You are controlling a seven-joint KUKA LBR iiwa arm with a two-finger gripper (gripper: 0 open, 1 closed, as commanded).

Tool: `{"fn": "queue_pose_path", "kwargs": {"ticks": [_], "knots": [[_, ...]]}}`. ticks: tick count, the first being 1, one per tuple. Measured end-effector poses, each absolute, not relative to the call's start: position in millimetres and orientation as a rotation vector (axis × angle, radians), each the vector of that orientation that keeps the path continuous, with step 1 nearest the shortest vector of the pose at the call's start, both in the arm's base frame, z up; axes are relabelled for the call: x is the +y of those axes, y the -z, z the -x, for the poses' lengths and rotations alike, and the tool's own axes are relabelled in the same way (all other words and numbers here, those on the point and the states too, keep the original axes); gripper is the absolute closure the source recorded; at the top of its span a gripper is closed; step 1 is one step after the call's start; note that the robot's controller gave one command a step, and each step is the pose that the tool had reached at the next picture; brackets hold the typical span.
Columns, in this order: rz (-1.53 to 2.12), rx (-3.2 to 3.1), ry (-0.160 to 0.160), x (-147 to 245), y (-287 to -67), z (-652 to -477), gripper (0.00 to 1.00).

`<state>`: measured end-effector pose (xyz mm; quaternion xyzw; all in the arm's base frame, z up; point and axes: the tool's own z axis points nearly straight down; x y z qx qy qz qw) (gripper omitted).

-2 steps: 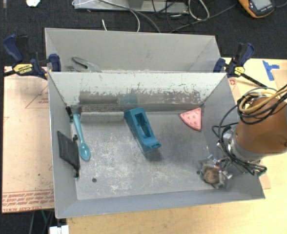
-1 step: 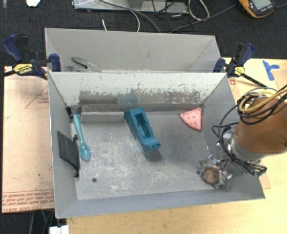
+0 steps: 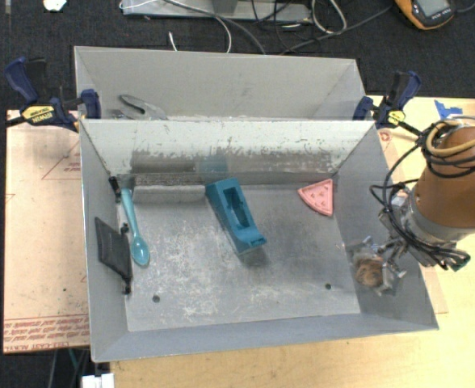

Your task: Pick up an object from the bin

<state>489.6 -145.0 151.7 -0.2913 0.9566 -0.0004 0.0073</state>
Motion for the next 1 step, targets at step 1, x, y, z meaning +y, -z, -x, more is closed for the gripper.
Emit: {"fn": "queue_pose_path", "kwargs": {"ticks": [1], "knots": [[0.863, 3.005, 0.002, -135.6, -220.3, -490.2, 1.0]]}}
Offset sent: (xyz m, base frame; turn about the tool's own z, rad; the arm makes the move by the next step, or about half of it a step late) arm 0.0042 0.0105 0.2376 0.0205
